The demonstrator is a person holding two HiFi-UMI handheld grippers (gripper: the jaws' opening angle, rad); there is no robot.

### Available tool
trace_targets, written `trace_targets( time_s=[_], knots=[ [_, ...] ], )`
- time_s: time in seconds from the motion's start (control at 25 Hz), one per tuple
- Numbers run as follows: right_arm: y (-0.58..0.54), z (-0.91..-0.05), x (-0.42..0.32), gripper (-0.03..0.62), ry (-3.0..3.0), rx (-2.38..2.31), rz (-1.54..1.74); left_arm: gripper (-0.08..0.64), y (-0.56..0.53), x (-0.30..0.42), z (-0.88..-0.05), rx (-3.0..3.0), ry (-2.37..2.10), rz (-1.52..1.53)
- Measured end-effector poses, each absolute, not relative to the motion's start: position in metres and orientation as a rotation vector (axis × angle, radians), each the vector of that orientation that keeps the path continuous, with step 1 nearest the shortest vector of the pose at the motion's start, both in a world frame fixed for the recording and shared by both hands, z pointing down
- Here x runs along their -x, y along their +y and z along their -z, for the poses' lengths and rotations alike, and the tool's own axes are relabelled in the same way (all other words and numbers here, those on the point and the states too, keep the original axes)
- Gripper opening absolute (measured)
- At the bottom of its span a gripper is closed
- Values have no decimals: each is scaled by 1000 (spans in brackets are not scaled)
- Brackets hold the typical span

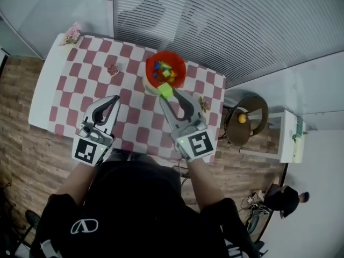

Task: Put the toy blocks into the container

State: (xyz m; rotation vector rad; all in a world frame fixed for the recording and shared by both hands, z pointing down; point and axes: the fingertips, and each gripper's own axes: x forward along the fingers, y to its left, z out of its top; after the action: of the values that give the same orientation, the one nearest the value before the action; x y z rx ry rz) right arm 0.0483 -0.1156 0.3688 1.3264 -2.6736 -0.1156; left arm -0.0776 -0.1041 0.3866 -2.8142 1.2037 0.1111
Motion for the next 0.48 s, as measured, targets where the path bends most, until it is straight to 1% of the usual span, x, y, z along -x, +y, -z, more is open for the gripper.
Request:
trace_targets(
  time_s=[0.28,0.48],
  knots=[
    [-110,-305,-91,138,-2690,-1471,255,6,-107,74,-382,2816,1195,-118],
    [-113,-302,-96,138,-2683,-1497,281,6,-107,72,-377,2797,1188,-123]
  ],
)
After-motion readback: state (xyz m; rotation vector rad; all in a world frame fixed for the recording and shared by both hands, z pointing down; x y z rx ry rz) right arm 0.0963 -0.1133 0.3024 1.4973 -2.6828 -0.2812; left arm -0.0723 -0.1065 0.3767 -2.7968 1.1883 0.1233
